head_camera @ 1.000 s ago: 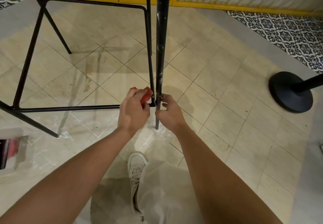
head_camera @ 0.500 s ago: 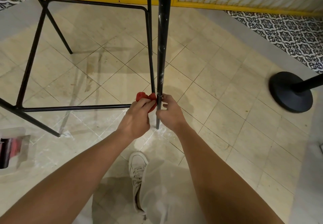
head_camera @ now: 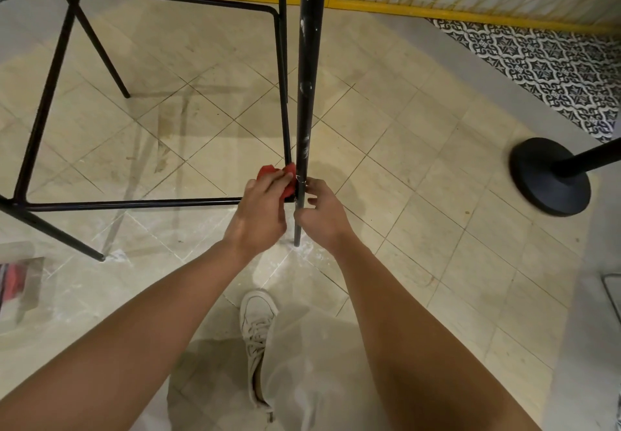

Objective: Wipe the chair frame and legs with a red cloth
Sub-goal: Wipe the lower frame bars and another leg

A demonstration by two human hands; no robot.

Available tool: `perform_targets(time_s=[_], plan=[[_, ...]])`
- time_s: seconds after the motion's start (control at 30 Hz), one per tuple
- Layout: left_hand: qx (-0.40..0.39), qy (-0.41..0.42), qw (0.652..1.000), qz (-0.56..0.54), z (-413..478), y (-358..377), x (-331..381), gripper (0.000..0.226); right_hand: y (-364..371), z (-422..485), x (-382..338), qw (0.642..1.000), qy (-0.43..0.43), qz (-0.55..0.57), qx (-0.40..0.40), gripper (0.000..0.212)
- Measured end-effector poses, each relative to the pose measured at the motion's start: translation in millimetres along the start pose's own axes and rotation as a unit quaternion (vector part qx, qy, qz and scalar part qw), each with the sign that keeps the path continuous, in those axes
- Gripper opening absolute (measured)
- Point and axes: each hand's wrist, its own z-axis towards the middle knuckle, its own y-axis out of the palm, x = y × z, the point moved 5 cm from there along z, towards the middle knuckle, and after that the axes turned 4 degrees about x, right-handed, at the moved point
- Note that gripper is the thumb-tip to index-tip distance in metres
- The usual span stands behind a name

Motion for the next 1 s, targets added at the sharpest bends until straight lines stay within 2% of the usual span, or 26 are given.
perform_targets(time_s=[0.07, 0.27, 0.37, 0.4, 0.47, 0.53, 0.63, 0.83, 0.9, 1.0], plan=[[-0.014, 0.010, 0.999, 0.038, 0, 7, 3, 0.051, 0, 1, 1, 1.000, 0.002, 0.001, 0.000, 0.060], [-0.058, 0.067, 0.995, 0.054, -4, -6, 4, 0.050, 1, -1, -1, 1.000, 0.002, 0.005, -0.005, 0.056], [-0.091, 0.040, 0.993, 0.062, 3, -11, -7, 0.053, 1, -2, -1, 1.000, 0.000, 0.000, -0.007, 0.058], [-0.087, 0.014, 0.994, 0.062, 7, -14, -9, 0.053, 1, -2, 0, 1.000, 0.003, 0.000, -0.006, 0.060], [-0.029, -0.050, 0.997, 0.047, 14, -24, -10, 0.049, 1, -2, 1, 1.000, 0.008, -0.002, -0.007, 0.061], [0.012, -0.065, 0.997, 0.030, 16, -24, -5, 0.047, 1, 0, 1, 1.000, 0.008, -0.003, -0.008, 0.061], [-0.036, 0.014, 0.997, 0.060, 11, -2, 5, 0.053, 1, 0, 1, 1.000, 0.005, 0.000, -0.007, 0.060], [-0.064, 0.110, 0.988, 0.084, -8, -10, 15, 0.055, 1, 0, -1, 1.000, 0.002, 0.011, -0.008, 0.058], [-0.077, 0.103, 0.988, 0.083, -4, -11, 8, 0.055, 1, 0, 0, 1.000, 0.002, 0.011, -0.007, 0.060], [-0.079, 0.026, 0.996, 0.041, 6, -17, -3, 0.053, 0, 2, 3, 1.000, 0.005, 0.005, -0.003, 0.067]])
